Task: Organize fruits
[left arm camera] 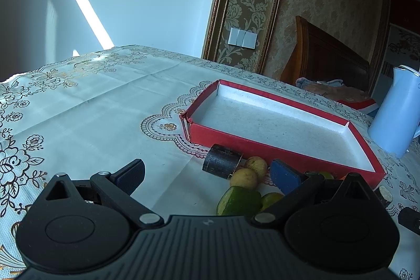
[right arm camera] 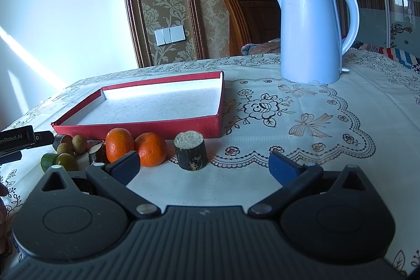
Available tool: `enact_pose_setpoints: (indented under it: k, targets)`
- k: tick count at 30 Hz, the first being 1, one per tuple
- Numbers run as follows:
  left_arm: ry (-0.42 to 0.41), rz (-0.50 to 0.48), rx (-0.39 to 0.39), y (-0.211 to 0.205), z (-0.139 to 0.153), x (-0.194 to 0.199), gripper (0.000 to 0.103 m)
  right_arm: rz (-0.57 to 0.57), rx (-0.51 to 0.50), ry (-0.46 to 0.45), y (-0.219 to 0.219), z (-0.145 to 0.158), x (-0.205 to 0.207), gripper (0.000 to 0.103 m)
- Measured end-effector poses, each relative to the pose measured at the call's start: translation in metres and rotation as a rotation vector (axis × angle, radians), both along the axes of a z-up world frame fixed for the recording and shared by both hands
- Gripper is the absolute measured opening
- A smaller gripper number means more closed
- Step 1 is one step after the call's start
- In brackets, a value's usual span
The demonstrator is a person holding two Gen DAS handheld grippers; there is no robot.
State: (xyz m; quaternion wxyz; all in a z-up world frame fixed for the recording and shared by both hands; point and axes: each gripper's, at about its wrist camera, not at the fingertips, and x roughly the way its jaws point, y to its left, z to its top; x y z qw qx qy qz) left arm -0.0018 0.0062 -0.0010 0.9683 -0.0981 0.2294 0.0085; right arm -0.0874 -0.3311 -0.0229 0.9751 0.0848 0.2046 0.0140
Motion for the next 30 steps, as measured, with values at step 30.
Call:
enact_pose_setpoints:
  k: [30]
  targets:
    - [0.013,0.003,-0.014,0.0023,-0.0011,0.0035,0.102,0.006,0.015,-0.004,-0.0020,-0.0004,-0.0001,0.103]
